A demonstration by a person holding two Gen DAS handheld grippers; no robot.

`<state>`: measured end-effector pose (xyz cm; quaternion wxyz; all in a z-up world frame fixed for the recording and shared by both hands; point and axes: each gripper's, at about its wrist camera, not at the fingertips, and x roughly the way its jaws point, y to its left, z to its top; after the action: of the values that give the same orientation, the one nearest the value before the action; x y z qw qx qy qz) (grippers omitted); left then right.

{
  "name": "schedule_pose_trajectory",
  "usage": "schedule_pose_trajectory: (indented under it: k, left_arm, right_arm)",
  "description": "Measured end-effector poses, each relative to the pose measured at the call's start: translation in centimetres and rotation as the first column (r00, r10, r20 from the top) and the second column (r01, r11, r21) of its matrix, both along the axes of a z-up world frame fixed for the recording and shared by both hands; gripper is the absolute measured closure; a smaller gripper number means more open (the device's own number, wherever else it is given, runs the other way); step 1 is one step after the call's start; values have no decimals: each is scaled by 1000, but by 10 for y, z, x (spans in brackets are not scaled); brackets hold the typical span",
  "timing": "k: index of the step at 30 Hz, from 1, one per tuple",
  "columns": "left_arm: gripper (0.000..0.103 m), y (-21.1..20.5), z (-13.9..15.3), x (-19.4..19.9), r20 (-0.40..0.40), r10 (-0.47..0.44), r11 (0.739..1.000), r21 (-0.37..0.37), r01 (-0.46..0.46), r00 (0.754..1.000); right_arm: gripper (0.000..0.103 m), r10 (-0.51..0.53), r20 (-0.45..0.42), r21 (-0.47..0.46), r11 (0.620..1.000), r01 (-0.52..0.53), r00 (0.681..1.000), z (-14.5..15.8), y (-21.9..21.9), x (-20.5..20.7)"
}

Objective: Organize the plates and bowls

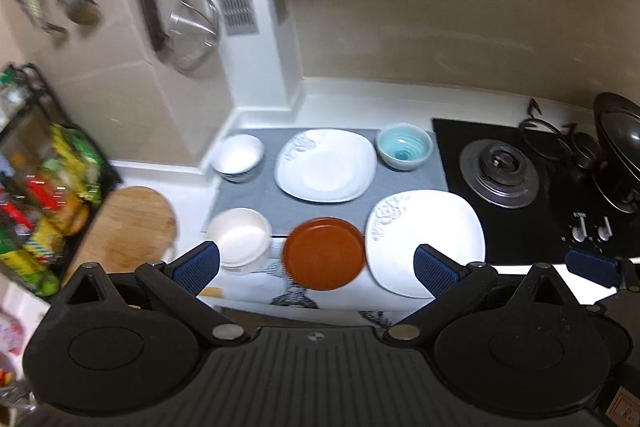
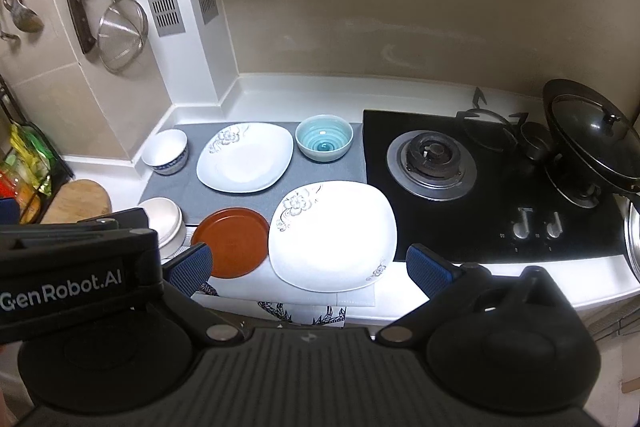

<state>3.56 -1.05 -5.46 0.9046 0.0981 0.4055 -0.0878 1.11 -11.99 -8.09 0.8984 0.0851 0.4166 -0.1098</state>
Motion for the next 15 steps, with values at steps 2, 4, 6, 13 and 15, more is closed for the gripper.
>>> schedule_pose_trajectory:
  k: [2,4,6,13,15]
  left_arm:
    - [0,9,-21,16,-13,-48,997,-66,47,999]
    - [0,19,-46,32,-18,-122,983,-142,119,992]
    - [0,25,-72,52,-34,-178,973,-152,171,983]
    - [18,24,-166,149,-279,-323,940,-207,272,904]
    - [21,20,-190,176,-331,-360,925,-251,286,872]
  right_arm:
    - [0,11,-3,3,1000,-11,1000,-16,-1,12]
    - [0,35,13,8,999,-35,999,-36,-2,22]
    - [0,91,29,-2,996,-91,995,-57,-6,33]
    - [0,87,-58,57,995,-84,994,-132,-58,69]
    - [0,33,-84,2,999,-33,996,-149,-69,74]
